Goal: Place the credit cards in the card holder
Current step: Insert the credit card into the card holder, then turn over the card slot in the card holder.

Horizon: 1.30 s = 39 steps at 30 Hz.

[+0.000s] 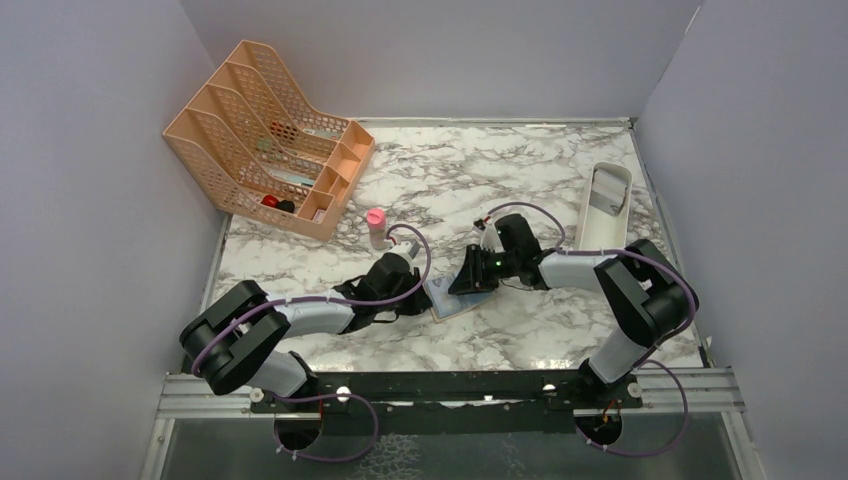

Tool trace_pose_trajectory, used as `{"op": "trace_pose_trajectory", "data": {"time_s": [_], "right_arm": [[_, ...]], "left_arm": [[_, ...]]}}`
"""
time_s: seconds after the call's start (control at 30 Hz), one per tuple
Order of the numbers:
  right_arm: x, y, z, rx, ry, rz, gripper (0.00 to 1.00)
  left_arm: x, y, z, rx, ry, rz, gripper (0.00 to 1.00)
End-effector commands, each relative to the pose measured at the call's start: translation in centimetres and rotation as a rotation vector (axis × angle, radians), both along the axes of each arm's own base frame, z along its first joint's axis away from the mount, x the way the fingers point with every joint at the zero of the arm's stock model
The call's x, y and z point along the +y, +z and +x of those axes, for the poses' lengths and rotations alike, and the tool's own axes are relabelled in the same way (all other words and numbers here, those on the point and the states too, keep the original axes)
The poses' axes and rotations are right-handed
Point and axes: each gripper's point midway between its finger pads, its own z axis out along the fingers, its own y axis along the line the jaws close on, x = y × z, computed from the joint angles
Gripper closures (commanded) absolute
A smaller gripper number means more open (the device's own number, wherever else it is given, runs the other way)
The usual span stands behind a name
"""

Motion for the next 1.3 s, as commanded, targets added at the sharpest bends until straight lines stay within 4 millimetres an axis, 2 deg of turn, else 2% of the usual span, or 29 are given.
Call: {"op": "trace_pose_trajectory", "data": {"time_s": [0.0, 0.1, 0.17, 0.4, 0.6, 0.83, 1.03, 1.27], "right_arm": [[1.7, 1.5, -1.2, 0.013, 0.066, 0.115, 0.67], [1.8, 1.9, -1.3, 0.003, 0.08, 0.126, 0.67], [1.4, 2.2, -0.6, -0.032, 0.067, 0.077, 0.67], [-1.2, 4.0, 1.9, -0.162, -0.031, -0.114, 0.61], [-3.9, 4.1, 3.1, -0.233, -0.114, -0.258, 0.57], [-5.2, 2.8, 3.9, -0.238, -0.138, -0.327, 0.52], [-5.1, 1.5, 3.8, -0.217, -0.119, -0.33, 0.53], [-5.8, -0.2, 4.0, -0.209, -0.141, -0.381, 0.53]], "left_arm": [[0.1, -0.4, -0.7, 0.027, -0.02, 0.024, 0.88], [0.1, 0.2, -0.5, 0.017, -0.014, 0.021, 0.88], [0.0, 0.8, -0.4, 0.011, -0.013, 0.019, 0.88], [0.1, 3.3, -0.1, -0.032, -0.006, -0.008, 0.86], [-0.7, 3.9, 0.3, -0.044, -0.02, -0.027, 0.85], [-1.5, 2.2, 0.6, -0.016, -0.035, -0.009, 0.85], [-1.2, 1.2, 0.6, -0.005, -0.021, 0.003, 0.85], [-0.6, 0.5, 0.6, -0.005, -0.011, 0.036, 0.85]]}}
